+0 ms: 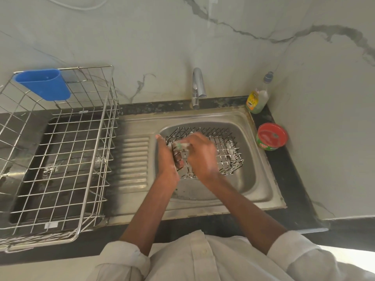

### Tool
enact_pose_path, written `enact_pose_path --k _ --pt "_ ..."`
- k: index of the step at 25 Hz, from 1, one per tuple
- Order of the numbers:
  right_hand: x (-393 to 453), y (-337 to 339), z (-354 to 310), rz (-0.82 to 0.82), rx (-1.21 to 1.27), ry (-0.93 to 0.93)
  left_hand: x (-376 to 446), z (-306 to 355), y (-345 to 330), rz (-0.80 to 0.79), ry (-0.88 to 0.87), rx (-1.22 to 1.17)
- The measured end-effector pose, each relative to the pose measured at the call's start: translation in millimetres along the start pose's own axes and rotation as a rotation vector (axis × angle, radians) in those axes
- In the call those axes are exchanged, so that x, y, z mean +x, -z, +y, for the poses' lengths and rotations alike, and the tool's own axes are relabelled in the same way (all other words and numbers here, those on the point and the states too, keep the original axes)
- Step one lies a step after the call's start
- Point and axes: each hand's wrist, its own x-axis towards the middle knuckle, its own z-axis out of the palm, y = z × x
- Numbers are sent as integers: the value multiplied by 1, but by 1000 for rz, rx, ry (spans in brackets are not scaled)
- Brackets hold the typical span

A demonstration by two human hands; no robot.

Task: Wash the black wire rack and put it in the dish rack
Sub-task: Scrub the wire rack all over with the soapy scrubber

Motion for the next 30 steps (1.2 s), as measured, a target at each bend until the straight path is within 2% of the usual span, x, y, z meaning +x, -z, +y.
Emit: enact_pose_path --k 2,3,4,7,8,11,12,15,17,20,23,27,30 --pt "-2 10 22 69 -7 -220 -3 6 -1 32 1 4" --pt "-2 10 23 67 -8 -260 -3 6 -2 41 -5 3" --pt "-2 6 18 52 -7 -199 -4 7 -3 45 -8 7" --pt "-6 -6 10 -45 -31 150 2 3 -2 60 1 9" --pt "-4 -2 18 -51 -37 156 3 3 0 60 5 8" --pt "-2 10 39 44 -39 -110 -1 4 2 54 -11 39" --pt "-2 10 32 47 -37 -109 -1 2 1 62 -13 62" --pt "-2 2 18 -28 -89 52 -2 0 4 79 -25 82" --pt "3 15 43 -25 -145 -45 3 1 11 82 -31 47" --pt "-3 50 102 37 -197 -337 8 5 16 97 -26 12" --pt "-6 59 121 90 -187 -560 8 3 14 126 -35 16" --pt "0 61 112 199 -158 -577 8 0 9 123 -35 18" --pt "8 60 93 186 -154 -531 1 0 1 74 -53 46"
